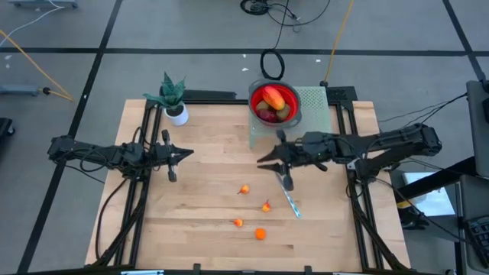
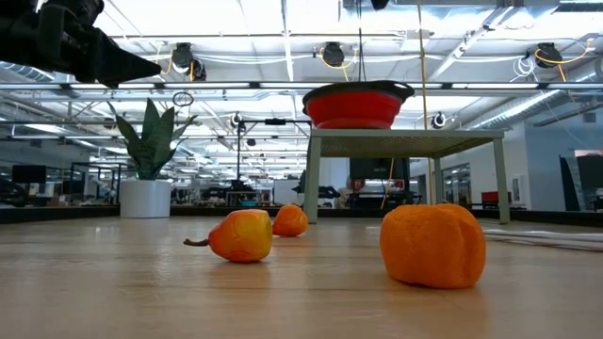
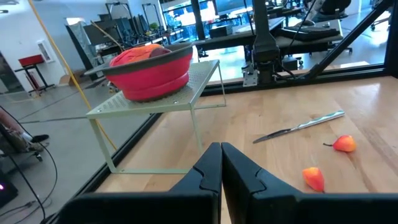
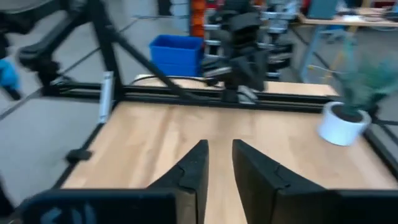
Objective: Pick & Place Fruit
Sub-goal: Put the yellow orange peach into the red basket on the shelf
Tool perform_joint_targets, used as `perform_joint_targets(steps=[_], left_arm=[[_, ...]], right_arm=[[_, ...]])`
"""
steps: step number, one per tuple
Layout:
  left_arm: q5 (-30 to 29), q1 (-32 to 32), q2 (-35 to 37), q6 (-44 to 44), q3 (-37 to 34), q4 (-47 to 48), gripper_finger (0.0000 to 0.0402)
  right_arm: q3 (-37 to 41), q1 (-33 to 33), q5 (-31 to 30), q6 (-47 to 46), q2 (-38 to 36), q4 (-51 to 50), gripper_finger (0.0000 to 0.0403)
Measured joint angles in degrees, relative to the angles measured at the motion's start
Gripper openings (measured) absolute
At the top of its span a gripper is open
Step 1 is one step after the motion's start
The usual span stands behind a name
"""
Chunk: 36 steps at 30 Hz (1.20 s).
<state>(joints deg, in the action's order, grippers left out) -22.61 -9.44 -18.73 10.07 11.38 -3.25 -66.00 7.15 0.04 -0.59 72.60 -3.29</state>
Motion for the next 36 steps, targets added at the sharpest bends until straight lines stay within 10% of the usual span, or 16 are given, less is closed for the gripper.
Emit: perform_joint_targets(steps=[36], left_arm=[[0.0,0.0,0.0,-7.2,0.0,0.5,0.001]], right_arm=[[0.1,6.4,13.8,29.7,15.5,-17.2,0.0045]])
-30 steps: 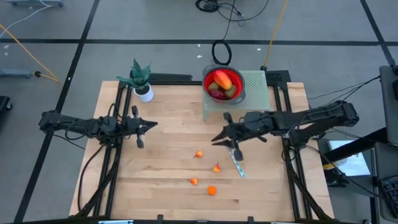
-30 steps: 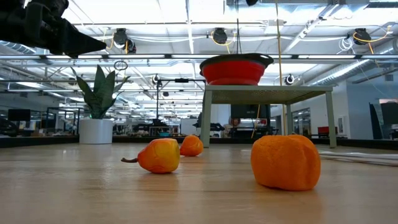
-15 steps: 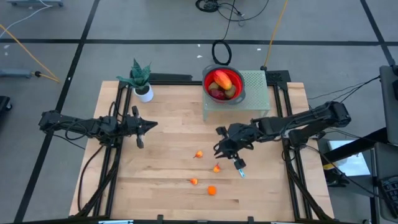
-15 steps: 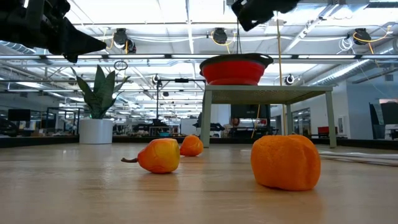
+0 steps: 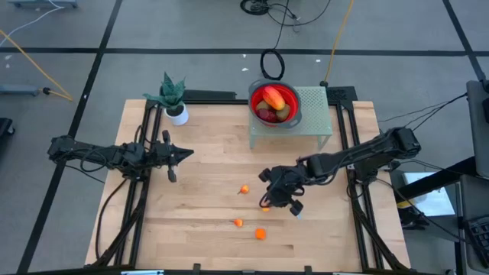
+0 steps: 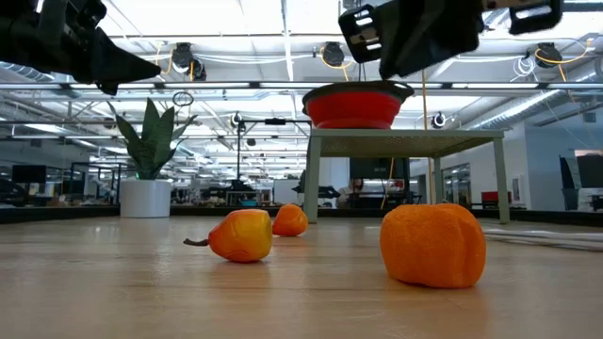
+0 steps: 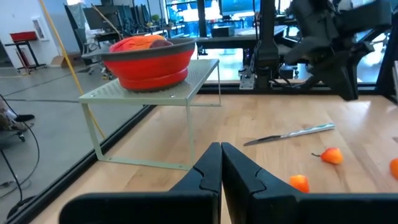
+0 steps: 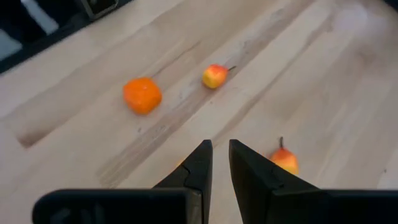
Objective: Pick & Place Fruit
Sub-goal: Put the yellow orange peach into the red basket on the shelf
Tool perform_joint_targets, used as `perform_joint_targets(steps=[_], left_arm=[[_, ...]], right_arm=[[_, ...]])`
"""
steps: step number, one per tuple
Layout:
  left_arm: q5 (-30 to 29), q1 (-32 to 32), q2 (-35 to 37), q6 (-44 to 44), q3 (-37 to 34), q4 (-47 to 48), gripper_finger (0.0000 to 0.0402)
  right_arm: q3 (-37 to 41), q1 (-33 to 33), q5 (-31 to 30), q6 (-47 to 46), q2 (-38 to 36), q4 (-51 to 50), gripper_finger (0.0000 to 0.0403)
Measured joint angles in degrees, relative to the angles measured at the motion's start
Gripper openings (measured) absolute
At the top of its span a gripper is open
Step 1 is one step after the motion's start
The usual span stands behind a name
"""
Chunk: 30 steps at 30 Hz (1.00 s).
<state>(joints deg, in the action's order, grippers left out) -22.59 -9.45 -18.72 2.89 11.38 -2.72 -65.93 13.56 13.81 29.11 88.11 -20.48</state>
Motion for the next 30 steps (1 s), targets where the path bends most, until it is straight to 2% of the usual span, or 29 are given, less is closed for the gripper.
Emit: perform_joint_targets(steps=[8,17,26,30], left_arm=[[0.0,0.0,0.0,-1.8,0.0,0.0,0.001],[0.1,0.0,0.0,-1.7,0.0,-0.1,0.001],[0.0,0.0,0.0,-1.7,0.0,-0.1,0.001],[0.0,0.0,0.0,-1.7,0.0,-0.1,0.001]], right_arm=[[5.1,2.1,-0.1,6.0,0.0,0.7,0.0045],[12.0,3.9,-0.3,4.9,-0.2,10.8,0.0045],[14.3,3.3,-0.3,3.2,-0.1,13.0,0.0046],[14.2,3.1,-0.2,3.2,-0.1,14.6,0.0068]])
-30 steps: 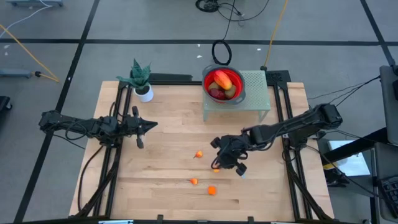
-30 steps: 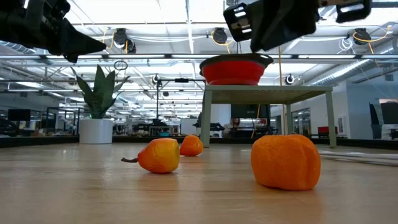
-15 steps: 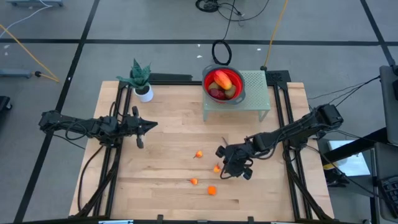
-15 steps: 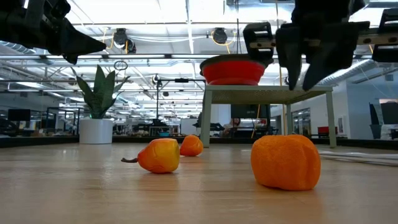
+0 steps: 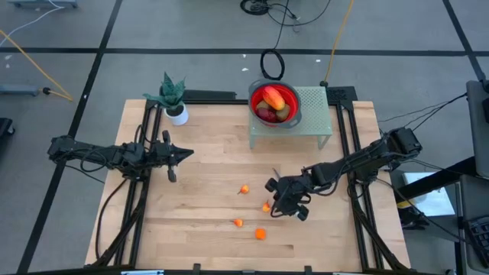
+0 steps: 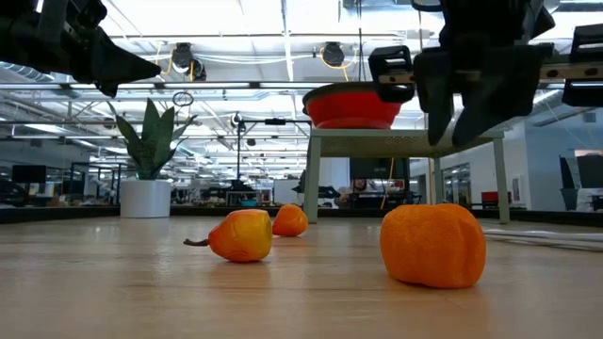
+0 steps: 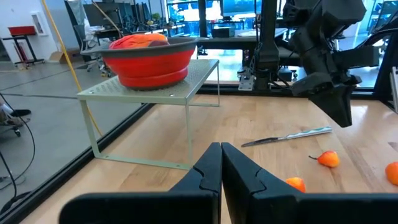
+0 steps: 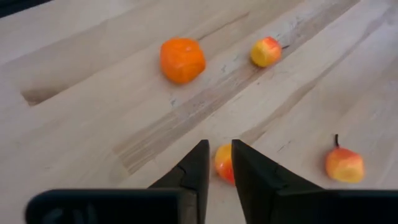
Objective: Pick & Place Fruit
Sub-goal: Put the yellow orange peach into the red basket on the shelf
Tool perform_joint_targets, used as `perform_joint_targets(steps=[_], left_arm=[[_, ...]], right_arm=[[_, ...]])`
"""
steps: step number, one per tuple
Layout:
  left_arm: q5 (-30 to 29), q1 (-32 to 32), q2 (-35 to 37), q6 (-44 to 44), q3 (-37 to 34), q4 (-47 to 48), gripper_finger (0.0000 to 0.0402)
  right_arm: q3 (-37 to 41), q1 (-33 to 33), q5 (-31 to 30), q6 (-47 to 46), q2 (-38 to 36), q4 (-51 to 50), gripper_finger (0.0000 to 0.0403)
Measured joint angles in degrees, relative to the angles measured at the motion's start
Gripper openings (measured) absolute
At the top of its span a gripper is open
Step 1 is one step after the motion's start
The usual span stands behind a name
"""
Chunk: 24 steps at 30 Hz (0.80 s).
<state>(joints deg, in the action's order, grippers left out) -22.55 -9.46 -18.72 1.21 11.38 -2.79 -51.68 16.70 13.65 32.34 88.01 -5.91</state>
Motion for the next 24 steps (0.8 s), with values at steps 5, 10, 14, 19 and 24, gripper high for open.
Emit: perform_joint_targets(steps=[5,10,14,19,24], left_arm=[[0.0,0.0,0.0,0.0,0.0,0.0,0.001],[0.0,0.0,0.0,0.1,0.0,0.0,0.001],[0.0,0.0,0.0,0.1,0.0,0.0,0.001],[0.0,0.0,0.0,0.1,0.0,0.0,0.001],[0.0,0.0,0.0,0.1,0.0,0.1,0.001]], right_arm=[[0.0,-1.2,0.0,-0.2,0.0,2.3,0.0126],[0.0,-2.5,0.0,-0.1,0.0,4.0,0.0192],[0.0,-2.9,0.0,-0.2,0.0,7.5,0.0238],[0.0,-2.9,0.1,-0.4,1.6,8.3,0.027],[-0.6,-2.8,0.0,0.1,6.1,9.2,0.0274]])
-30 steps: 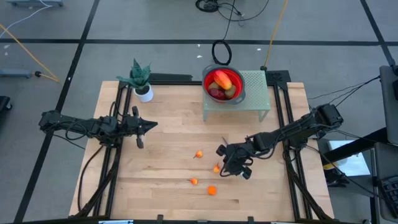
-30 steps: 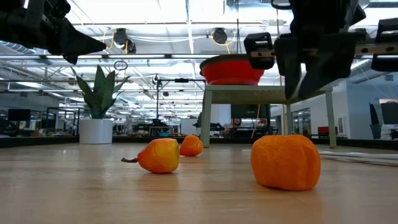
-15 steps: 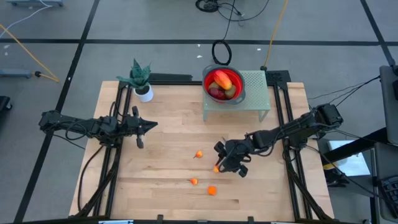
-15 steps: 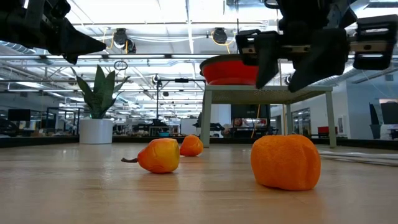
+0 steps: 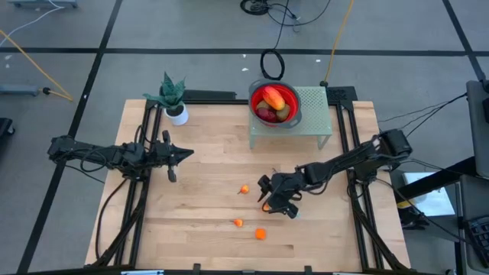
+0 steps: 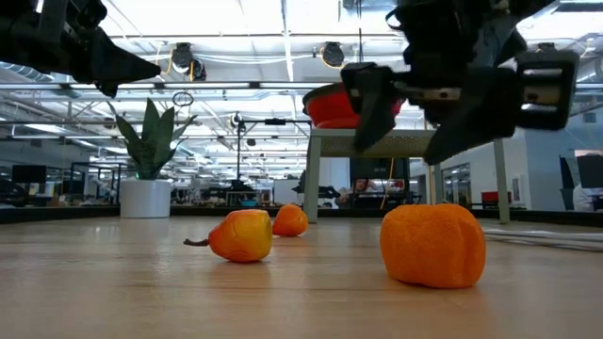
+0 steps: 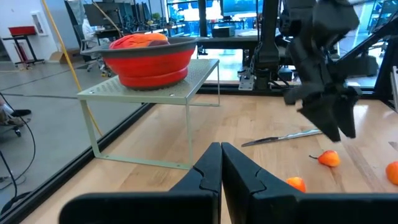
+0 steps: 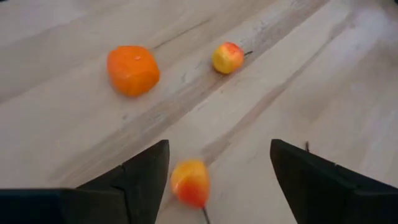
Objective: Pick & Place Fruit
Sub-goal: Put the yellow orange peach into the red basket on the shelf
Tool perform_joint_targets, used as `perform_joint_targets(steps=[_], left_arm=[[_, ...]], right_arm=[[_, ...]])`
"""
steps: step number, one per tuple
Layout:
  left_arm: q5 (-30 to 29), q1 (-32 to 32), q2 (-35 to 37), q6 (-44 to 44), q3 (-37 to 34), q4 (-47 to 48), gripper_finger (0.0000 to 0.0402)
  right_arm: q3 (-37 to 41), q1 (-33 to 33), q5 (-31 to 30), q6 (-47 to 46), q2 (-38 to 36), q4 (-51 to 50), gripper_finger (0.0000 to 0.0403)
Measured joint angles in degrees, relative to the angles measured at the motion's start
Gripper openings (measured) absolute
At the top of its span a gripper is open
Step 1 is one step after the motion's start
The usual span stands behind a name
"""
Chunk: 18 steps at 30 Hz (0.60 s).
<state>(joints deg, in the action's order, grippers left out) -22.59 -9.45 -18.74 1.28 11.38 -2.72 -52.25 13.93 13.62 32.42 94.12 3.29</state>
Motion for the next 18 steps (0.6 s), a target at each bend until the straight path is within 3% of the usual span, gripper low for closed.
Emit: perform_joint_targets(steps=[18], left_arm=[[0.0,0.0,0.0,0.3,0.0,1.3,0.001]], right_arm=[[-0.8,0.0,-0.1,-0.2,8.4,-0.2,0.0265]])
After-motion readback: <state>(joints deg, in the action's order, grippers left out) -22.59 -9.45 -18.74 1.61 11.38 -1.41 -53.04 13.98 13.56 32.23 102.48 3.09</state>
